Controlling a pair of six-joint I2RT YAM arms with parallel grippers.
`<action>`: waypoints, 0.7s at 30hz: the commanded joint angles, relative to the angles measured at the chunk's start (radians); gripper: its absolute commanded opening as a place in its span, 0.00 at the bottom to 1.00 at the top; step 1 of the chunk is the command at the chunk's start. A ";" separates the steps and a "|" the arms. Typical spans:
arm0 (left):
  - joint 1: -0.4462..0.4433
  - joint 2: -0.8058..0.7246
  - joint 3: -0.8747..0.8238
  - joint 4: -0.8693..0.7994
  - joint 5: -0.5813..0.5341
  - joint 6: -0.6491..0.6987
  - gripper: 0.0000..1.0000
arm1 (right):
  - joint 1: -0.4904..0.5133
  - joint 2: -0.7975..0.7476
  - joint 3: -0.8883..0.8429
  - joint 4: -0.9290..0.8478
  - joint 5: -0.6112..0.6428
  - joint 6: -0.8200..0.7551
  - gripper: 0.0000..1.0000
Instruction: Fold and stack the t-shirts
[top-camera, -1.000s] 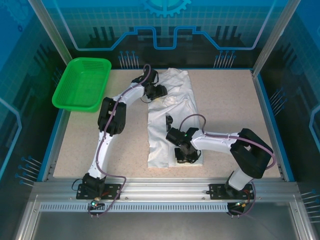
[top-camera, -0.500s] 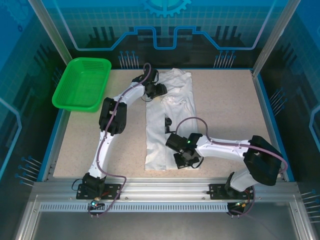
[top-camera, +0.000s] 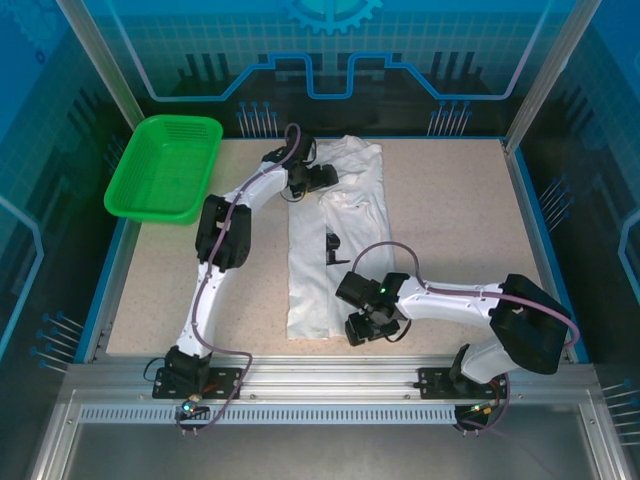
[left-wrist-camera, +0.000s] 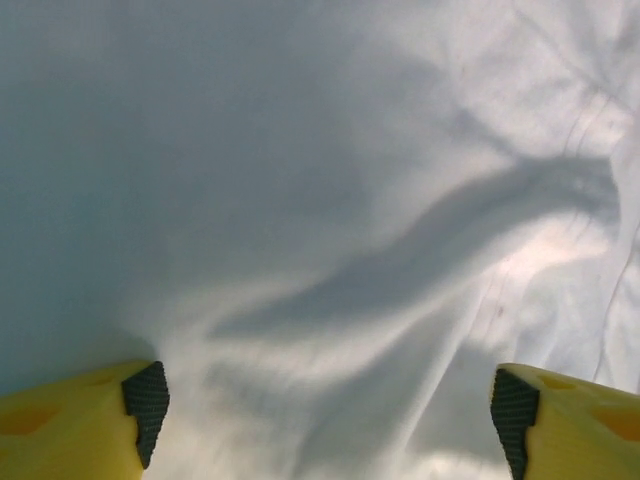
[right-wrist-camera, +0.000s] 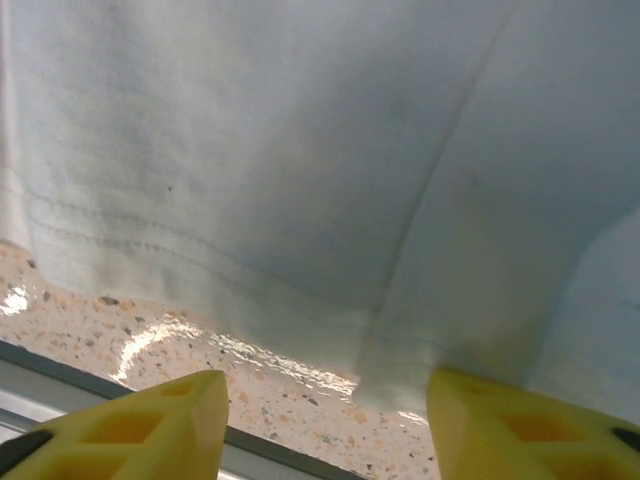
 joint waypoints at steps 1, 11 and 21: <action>0.008 -0.229 -0.161 0.027 0.009 -0.049 0.95 | -0.028 -0.115 -0.025 -0.017 -0.013 0.015 0.67; -0.078 -0.870 -0.998 0.075 0.006 -0.233 0.90 | -0.422 -0.545 -0.251 -0.030 -0.198 0.043 0.72; -0.242 -1.413 -1.586 -0.014 0.045 -0.401 0.55 | -0.549 -0.449 -0.345 0.017 -0.356 -0.026 0.59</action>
